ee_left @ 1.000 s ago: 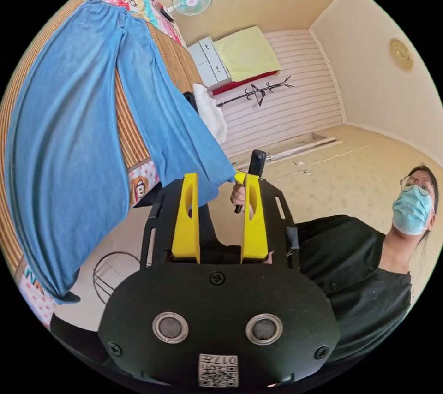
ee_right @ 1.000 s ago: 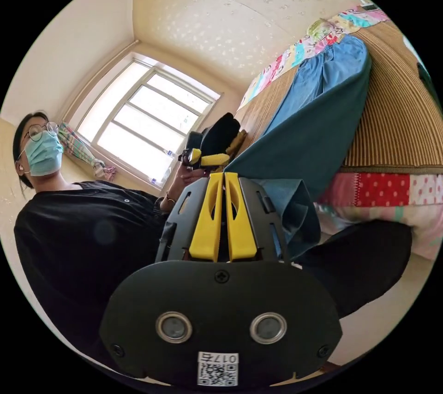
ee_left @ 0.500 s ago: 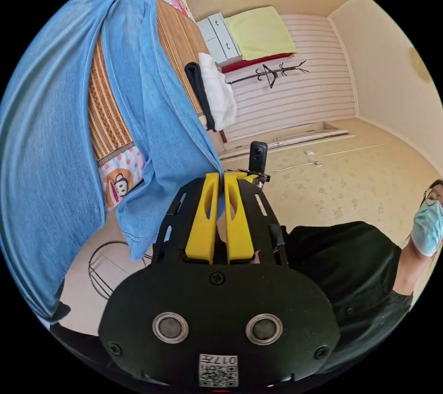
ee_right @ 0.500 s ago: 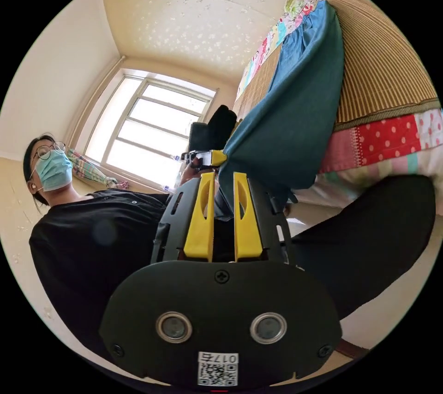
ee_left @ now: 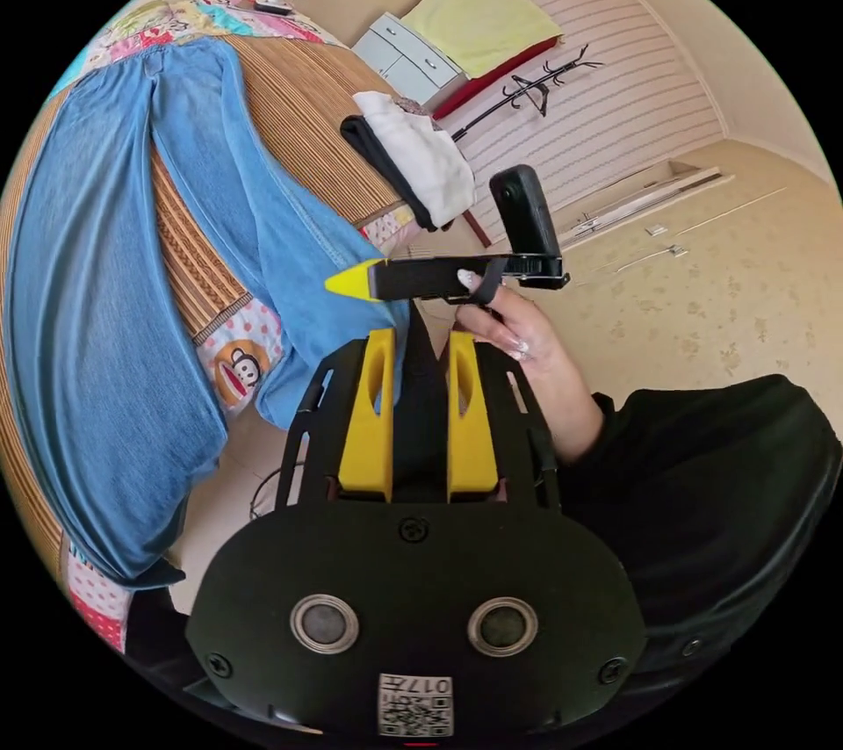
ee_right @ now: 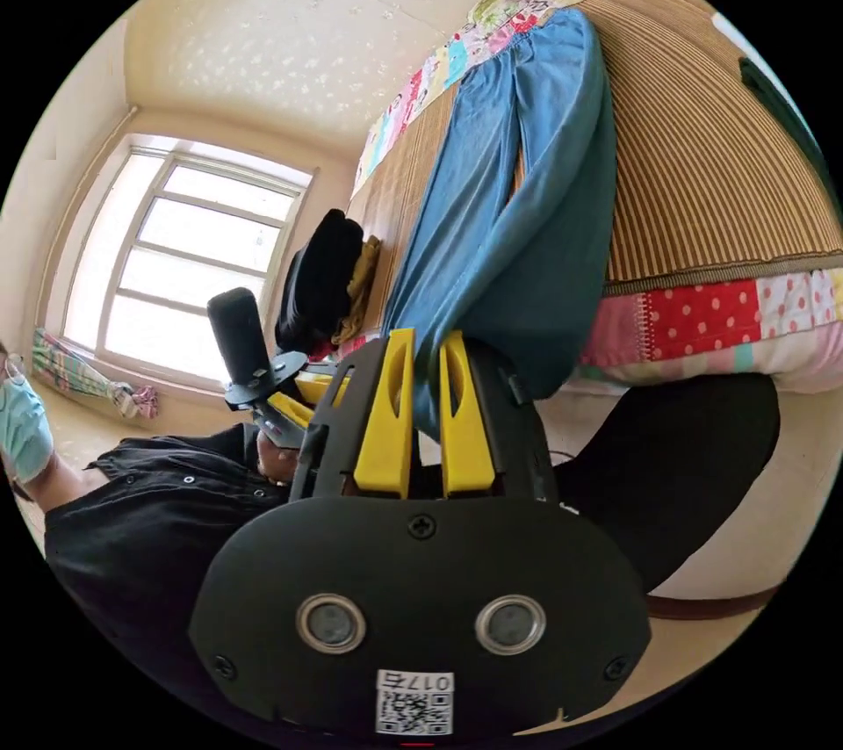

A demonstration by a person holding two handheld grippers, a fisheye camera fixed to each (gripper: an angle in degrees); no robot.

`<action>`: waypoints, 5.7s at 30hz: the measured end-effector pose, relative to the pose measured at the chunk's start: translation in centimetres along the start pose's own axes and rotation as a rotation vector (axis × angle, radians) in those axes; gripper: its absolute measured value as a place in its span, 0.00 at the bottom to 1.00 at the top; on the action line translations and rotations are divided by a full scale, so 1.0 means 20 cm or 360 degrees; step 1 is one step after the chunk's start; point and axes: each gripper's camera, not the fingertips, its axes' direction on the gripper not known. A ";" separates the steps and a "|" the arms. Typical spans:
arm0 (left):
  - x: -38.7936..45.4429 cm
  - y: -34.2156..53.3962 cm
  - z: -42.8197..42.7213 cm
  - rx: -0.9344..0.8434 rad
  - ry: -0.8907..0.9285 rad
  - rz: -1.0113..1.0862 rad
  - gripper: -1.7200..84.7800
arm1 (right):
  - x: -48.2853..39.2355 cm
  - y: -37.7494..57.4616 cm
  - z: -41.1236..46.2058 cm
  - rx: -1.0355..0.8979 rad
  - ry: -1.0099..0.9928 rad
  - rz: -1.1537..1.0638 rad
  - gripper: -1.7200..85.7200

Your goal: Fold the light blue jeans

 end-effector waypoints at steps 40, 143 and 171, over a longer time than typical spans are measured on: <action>0.16 0.31 -0.43 0.0252 0.0304 0.0184 0.01 | 0.41 0.35 -0.28 0.0231 -0.0460 0.0553 0.08; 0.56 -0.73 -1.52 0.0482 -0.0778 -0.0666 0.10 | -0.15 0.16 0.76 -0.0168 0.0926 -0.0071 0.10; 0.27 -0.09 -1.93 0.0398 -0.0145 -0.0766 0.01 | -0.15 0.13 0.58 -0.0246 0.0413 -0.0118 0.04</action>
